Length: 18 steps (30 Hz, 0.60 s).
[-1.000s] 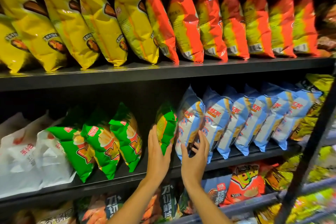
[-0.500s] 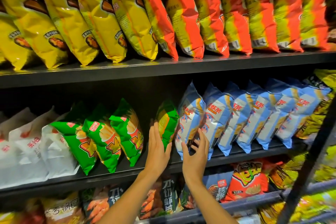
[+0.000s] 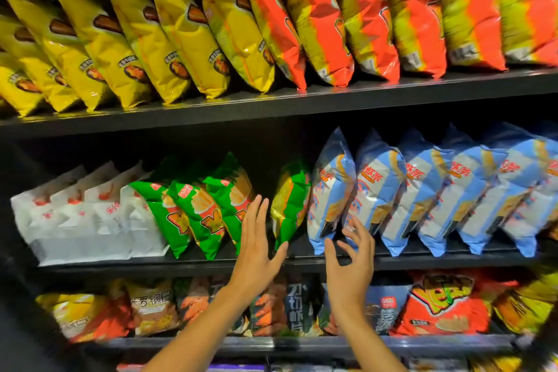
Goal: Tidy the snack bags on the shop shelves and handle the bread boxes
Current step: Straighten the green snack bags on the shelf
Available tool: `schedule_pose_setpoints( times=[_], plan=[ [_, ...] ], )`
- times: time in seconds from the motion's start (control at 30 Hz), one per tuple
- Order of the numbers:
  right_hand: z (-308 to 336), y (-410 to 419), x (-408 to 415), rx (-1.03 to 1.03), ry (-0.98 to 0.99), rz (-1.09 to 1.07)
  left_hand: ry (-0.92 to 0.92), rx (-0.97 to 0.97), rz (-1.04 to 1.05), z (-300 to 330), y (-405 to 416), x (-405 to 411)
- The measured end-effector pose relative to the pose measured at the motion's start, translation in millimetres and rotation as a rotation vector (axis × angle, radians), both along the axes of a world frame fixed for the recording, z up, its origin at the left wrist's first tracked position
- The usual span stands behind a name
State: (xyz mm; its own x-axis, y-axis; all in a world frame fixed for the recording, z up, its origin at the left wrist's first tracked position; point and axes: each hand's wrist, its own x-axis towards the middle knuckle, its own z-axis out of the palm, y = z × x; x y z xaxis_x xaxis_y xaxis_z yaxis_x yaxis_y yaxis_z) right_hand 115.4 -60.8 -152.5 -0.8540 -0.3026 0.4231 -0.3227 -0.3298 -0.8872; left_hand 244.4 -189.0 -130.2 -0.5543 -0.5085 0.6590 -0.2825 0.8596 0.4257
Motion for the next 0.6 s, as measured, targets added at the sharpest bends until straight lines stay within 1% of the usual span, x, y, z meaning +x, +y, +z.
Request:
schedule_pose_setpoints(
  times=[0.1, 0.17, 0.27, 0.33, 0.43, 0.5, 0.6],
  plan=[
    [5.2, 4.8, 15.1, -0.039, 0.091, 0.030, -0.046, -0.153, 0.032, 7.3, -6.7, 44.9],
    [12.3, 2.9, 26.8, -0.026, 0.175, 0.103, -0.077, -0.248, 0.079, 14.3, -20.9, 75.5],
    [24.1, -14.7, 41.6, 0.080, 0.389, 0.221, -0.117, -0.406, 0.161, 31.7, -52.4, 114.0],
    [31.3, -37.6, 53.9, 0.170, 0.463, 0.277, -0.148, -0.462, 0.212, 47.4, -73.5, 132.0],
    [38.7, -80.2, 75.5, 0.312, 0.469, 0.343, -0.239, -0.515, 0.243, 60.4, -96.7, 146.7],
    [41.0, -107.5, 90.0, 0.446, 0.468, 0.316, -0.283, -0.508, 0.218, 59.4, -105.3, 152.9],
    [45.4, -138.9, 106.3, 0.528, 0.379, 0.250, -0.291, -0.469, 0.199, 58.6, -112.7, 160.3]
  ],
)
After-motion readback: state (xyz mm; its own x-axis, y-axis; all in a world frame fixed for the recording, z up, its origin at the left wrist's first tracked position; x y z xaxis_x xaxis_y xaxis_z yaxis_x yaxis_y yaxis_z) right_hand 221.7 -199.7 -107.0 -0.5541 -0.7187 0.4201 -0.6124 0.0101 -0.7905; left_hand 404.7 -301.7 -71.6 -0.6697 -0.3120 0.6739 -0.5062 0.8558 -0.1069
